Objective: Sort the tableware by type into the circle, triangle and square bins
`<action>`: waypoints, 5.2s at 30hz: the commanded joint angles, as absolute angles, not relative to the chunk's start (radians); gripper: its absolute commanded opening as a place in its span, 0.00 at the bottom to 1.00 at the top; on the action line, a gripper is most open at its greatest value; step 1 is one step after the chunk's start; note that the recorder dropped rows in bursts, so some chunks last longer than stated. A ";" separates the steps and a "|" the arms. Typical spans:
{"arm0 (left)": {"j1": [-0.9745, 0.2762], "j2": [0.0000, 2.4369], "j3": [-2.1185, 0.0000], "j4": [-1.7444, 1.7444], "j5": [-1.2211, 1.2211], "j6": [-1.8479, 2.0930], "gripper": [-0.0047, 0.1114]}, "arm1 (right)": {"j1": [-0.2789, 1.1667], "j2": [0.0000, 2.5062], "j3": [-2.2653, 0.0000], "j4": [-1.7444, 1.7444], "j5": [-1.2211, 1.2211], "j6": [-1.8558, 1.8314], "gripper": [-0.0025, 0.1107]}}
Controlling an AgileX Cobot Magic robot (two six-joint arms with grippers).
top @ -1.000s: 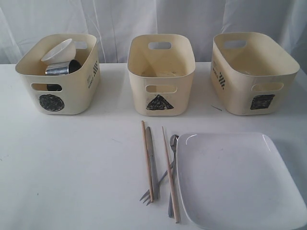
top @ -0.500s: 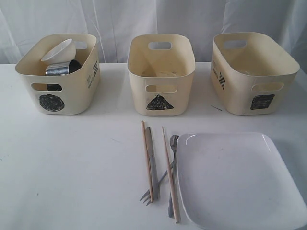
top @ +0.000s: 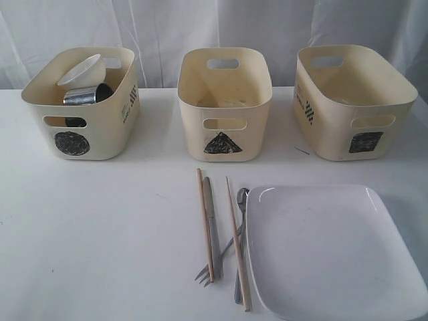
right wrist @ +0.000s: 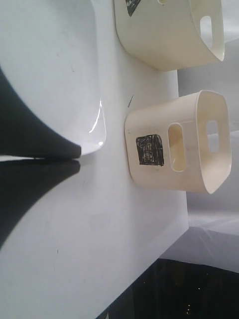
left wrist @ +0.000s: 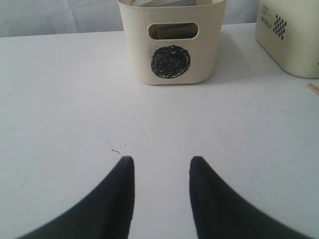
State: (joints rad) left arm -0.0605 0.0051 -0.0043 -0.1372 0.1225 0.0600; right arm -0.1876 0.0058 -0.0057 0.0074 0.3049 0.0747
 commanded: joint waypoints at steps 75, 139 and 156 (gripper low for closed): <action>-0.062 0.000 0.000 -0.148 0.126 0.060 0.40 | -0.180 0.619 -0.755 0.401 0.839 -0.268 0.28; -0.062 0.000 0.000 -0.148 0.126 0.060 0.40 | 0.632 1.824 -1.226 -0.010 0.684 0.227 0.33; -0.062 0.000 0.000 -0.148 0.126 0.060 0.40 | 0.638 1.910 -1.226 0.023 0.601 0.224 0.33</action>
